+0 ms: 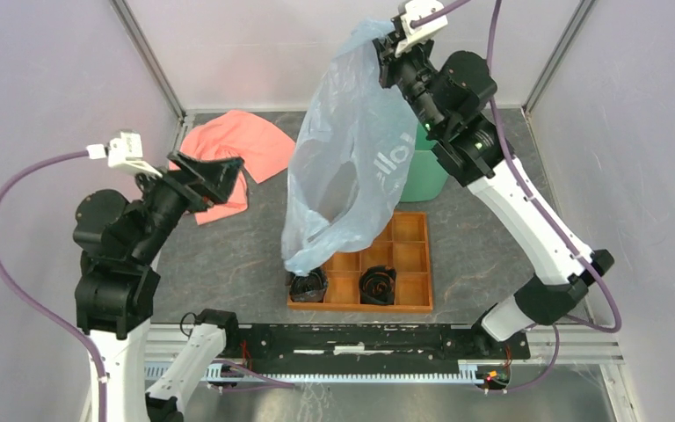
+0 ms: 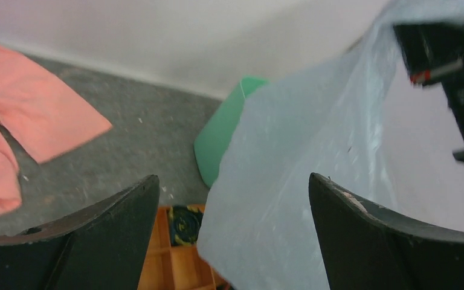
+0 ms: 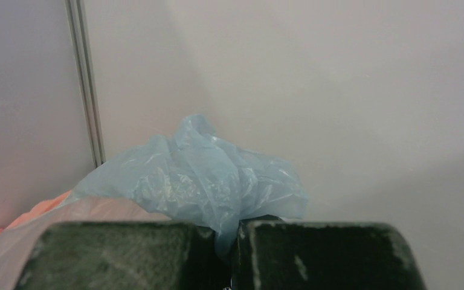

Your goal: Put the trash bags into the trash bin

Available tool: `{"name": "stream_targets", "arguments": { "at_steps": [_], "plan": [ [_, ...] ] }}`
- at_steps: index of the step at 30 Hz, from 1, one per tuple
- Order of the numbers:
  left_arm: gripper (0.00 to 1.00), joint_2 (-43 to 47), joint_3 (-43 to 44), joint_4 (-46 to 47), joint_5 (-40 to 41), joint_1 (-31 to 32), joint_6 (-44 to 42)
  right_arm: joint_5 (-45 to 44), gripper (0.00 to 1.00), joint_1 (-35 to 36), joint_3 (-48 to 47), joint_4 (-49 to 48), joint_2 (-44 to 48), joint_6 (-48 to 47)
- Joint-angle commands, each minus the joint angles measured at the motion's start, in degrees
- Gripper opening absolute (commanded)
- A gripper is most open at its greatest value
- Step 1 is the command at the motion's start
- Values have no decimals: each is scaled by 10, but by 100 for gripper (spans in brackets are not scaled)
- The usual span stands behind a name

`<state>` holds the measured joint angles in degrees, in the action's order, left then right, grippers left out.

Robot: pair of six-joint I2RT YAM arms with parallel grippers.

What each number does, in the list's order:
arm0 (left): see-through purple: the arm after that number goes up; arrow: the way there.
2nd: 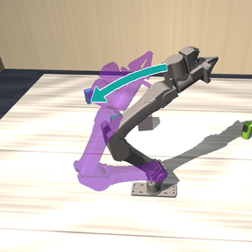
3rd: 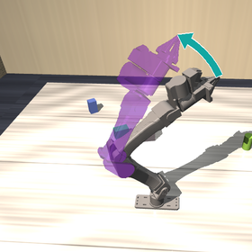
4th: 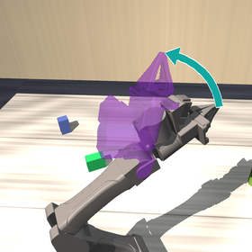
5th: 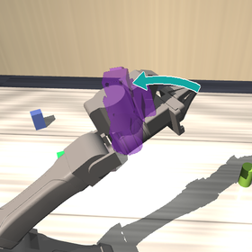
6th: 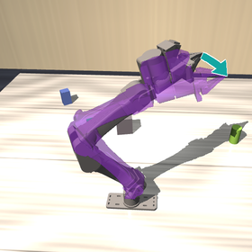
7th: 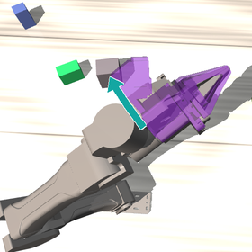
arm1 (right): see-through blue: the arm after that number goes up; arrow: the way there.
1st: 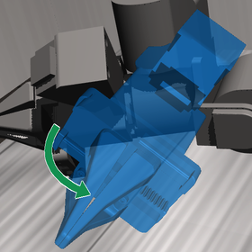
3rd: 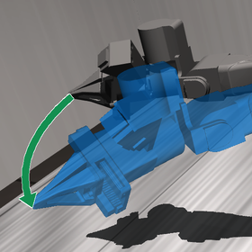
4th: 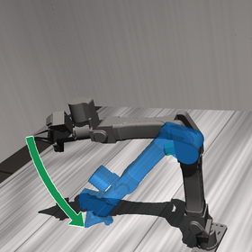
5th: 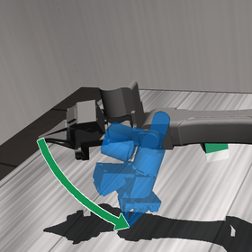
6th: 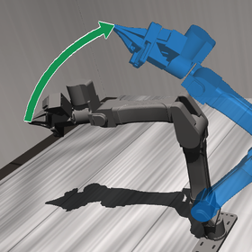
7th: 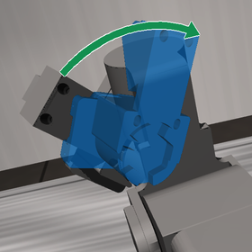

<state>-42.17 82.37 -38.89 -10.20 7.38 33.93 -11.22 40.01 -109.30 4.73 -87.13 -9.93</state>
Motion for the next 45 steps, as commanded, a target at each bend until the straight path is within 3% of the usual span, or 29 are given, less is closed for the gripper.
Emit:
{"name": "stream_targets", "arguments": {
  "at_steps": [1, 7, 13, 18, 24, 32, 36, 39, 45],
  "plan": [
    [100, 31, -59, 39, -125, 0, 42, 4, 0, -1, -78, -38, -55, -13],
    [100, -2, -111, 138, -330, 0, 129, 2, 0, -2, -117, -71, -112, -5],
    [100, -7, -134, 222, -408, 0, 170, -7, 1, -2, -104, -106, -127, -2],
    [100, -5, -155, 218, -389, 0, 165, -34, 1, -2, -122, -121, -153, -3],
    [100, 20, -88, 70, -169, 0, 73, -86, 0, -3, -118, -143, -164, -22],
    [100, -9, -88, -26, -86, 1, 76, -96, 1, -9, -116, -154, -168, -16],
    [100, 3, -87, -59, -7, 0, 82, -93, 0, -14, -114, -154, -165, -13],
    [100, 9, -98, -53, -5, 0, 90, -89, 1, -17, -108, -156, -161, -11],
    [98, -2, -138, 20, -81, 0, 133, -85, 1, -18, -100, -158, -156, -7]
  ]
}}
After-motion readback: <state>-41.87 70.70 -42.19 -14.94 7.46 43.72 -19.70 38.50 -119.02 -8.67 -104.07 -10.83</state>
